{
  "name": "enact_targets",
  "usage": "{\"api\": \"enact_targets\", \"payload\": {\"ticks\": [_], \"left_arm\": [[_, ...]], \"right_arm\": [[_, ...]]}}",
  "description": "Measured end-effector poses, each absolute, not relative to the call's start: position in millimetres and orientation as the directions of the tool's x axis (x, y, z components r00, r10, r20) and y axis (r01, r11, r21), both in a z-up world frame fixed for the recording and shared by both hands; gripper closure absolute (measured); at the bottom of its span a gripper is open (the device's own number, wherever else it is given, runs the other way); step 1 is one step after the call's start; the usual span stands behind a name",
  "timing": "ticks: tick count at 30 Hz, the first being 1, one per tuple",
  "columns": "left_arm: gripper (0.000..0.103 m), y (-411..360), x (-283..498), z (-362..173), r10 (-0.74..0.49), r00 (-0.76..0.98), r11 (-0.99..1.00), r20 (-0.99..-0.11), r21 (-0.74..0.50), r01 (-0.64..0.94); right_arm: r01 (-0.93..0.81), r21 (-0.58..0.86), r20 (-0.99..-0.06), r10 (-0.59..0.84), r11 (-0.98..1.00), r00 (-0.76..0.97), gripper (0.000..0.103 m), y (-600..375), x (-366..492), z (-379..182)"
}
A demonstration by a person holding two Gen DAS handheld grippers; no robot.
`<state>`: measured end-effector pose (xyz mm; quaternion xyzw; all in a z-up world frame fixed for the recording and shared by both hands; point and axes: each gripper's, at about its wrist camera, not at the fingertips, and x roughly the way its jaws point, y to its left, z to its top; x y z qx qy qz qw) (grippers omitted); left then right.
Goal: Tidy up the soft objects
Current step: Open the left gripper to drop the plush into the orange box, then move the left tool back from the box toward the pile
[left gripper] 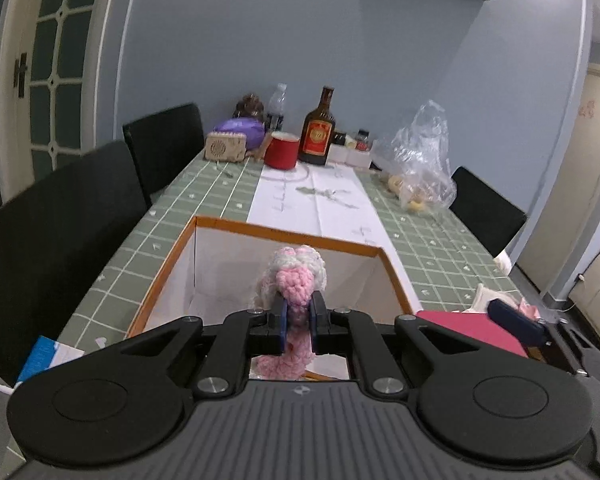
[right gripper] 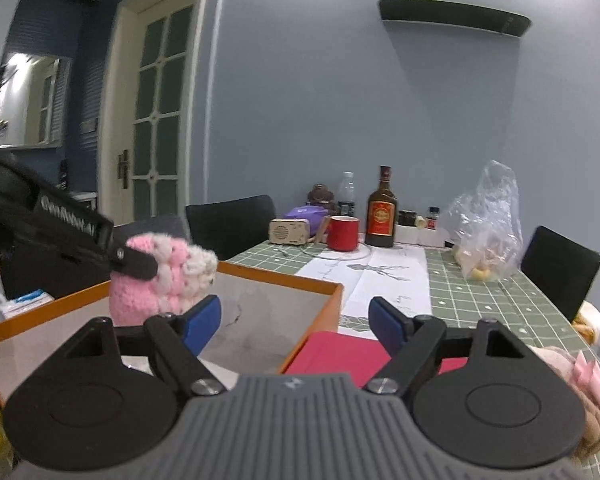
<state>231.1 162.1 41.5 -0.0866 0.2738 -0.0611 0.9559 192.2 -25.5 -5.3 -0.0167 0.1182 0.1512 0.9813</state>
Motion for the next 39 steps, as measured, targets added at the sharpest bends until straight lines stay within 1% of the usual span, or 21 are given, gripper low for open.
{"api": "enact_targets", "payload": {"ticks": [7,13,16,20,21,23,25,26,29,31,33,35,39], "left_arm": [[0.091,156.6,242.9,35.6,-0.229,0.812,0.959,-0.537,-0.266,0.094],[0.091,148.0,251.1,29.0,-0.163,0.822,0.981,-0.546,-0.176,0.078],[0.091,141.0,257.9,20.9,-0.103,0.817,0.993,-0.567,-0.112,0.048],[0.090,141.5,261.3,13.3,-0.083,0.818,0.994,-0.570,-0.107,0.026],[0.088,142.0,259.2,14.1,-0.080,0.824,0.994,-0.561,-0.107,0.024],[0.073,140.7,252.5,17.3,-0.058,0.850,0.996,-0.524,-0.087,0.015],[0.021,140.0,244.5,21.3,-0.030,0.878,0.998,-0.478,-0.056,0.004],[0.015,140.1,241.2,23.4,-0.019,0.890,0.999,-0.455,-0.049,-0.004],[0.013,145.4,232.0,31.9,0.043,0.905,0.996,-0.423,-0.048,-0.070],[0.009,152.8,227.7,36.4,0.086,0.909,0.989,-0.408,-0.074,-0.127],[0.009,160.2,226.9,39.0,0.090,0.906,0.986,-0.414,-0.090,-0.139],[0.009,163.7,227.0,40.6,0.093,0.900,0.987,-0.426,-0.080,-0.141],[0.009,170.1,220.8,43.6,0.068,0.908,0.986,-0.414,-0.109,-0.124]], "right_arm": [[-0.278,0.012,-0.232,0.273,0.961,0.934,0.023,-27.3,195.8,-6.6],[-0.241,0.038,-0.224,0.243,0.970,0.944,0.023,-29.6,196.8,-6.6],[-0.229,0.031,-0.216,0.230,0.973,0.949,0.023,-28.6,195.5,-7.1],[-0.226,0.031,-0.216,0.228,0.974,0.949,0.023,-26.8,194.0,-8.5],[-0.223,0.036,-0.217,0.226,0.974,0.950,0.023,-26.6,194.3,-8.7],[-0.216,0.038,-0.218,0.219,0.976,0.951,0.023,-26.5,194.6,-9.9],[-0.213,0.034,-0.219,0.215,0.976,0.952,0.023,-26.1,195.0,-10.0],[-0.212,0.034,-0.219,0.214,0.977,0.952,0.023,-26.2,195.1,-10.1],[-0.213,0.038,-0.215,0.216,0.976,0.952,0.023,-26.3,195.2,-9.0],[-0.218,0.037,-0.217,0.220,0.975,0.951,0.023,-25.9,195.6,-8.4],[-0.219,0.038,-0.217,0.222,0.975,0.950,0.023,-25.8,195.7,-8.6],[-0.217,0.040,-0.217,0.221,0.975,0.951,0.023,-26.2,196.1,-9.1],[-0.213,0.052,-0.217,0.219,0.976,0.951,0.023,-28.3,197.0,-8.2]]}}
